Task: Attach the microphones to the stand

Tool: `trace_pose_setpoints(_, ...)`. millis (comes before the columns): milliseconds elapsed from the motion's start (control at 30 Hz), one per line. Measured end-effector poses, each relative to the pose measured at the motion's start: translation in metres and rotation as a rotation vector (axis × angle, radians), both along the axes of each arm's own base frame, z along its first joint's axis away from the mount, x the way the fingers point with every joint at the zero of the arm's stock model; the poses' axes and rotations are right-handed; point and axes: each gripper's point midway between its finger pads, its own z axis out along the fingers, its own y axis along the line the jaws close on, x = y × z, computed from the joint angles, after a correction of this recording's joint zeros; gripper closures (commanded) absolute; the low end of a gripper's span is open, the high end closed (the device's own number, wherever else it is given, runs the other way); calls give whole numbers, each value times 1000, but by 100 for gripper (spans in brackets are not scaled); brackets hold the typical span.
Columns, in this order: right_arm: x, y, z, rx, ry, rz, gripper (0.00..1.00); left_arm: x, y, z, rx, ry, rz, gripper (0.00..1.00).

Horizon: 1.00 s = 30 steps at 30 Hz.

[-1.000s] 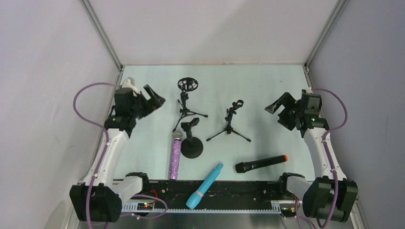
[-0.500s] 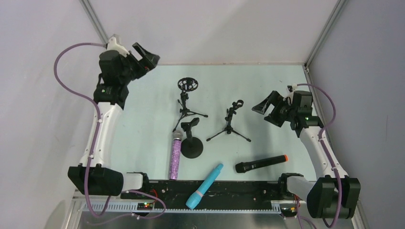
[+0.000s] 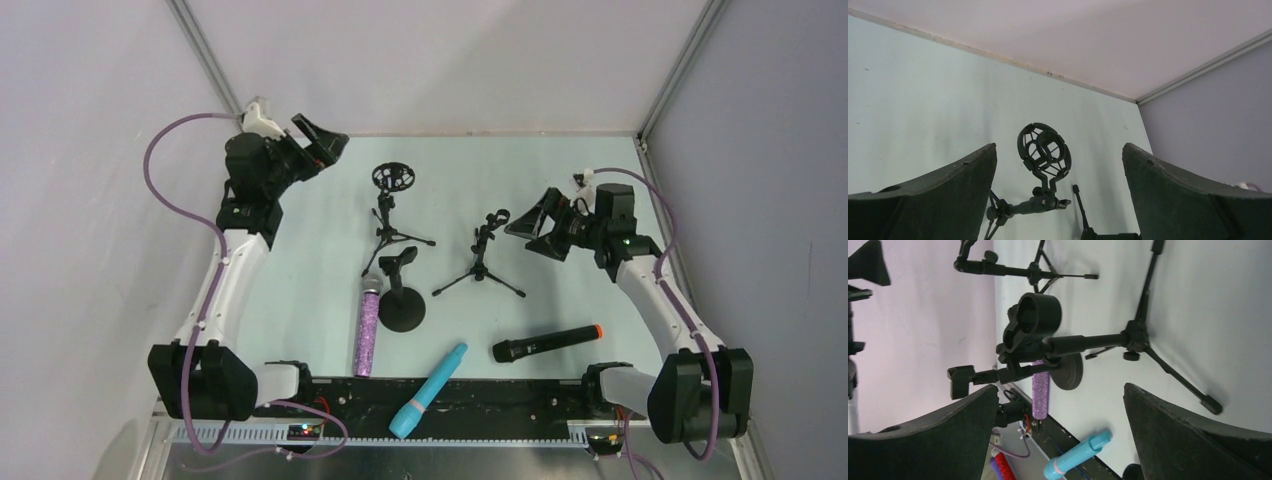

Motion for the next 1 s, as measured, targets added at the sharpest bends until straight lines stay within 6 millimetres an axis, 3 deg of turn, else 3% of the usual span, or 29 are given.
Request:
trace_pose_setpoints(133,2,22,-1,52,13,71,0,-2,-8,-2,-10,-23,-47,2)
trace_pose_setpoints(367,5,51,1,149,33,160,1,-9,-15,21,-14,-115,-94,2)
trace_pose_setpoints(600,16,60,4,224,39,189,25,-11,-20,20,-21,-127,-129,2)
trace_pose_setpoints(800,24,65,-1,292,85,216,28,-9,-24,15,-31,-114,-147,2)
trace_pose_setpoints(1000,32,59,14,349,50,224,27,-9,-26,13,-38,-111,-160,2)
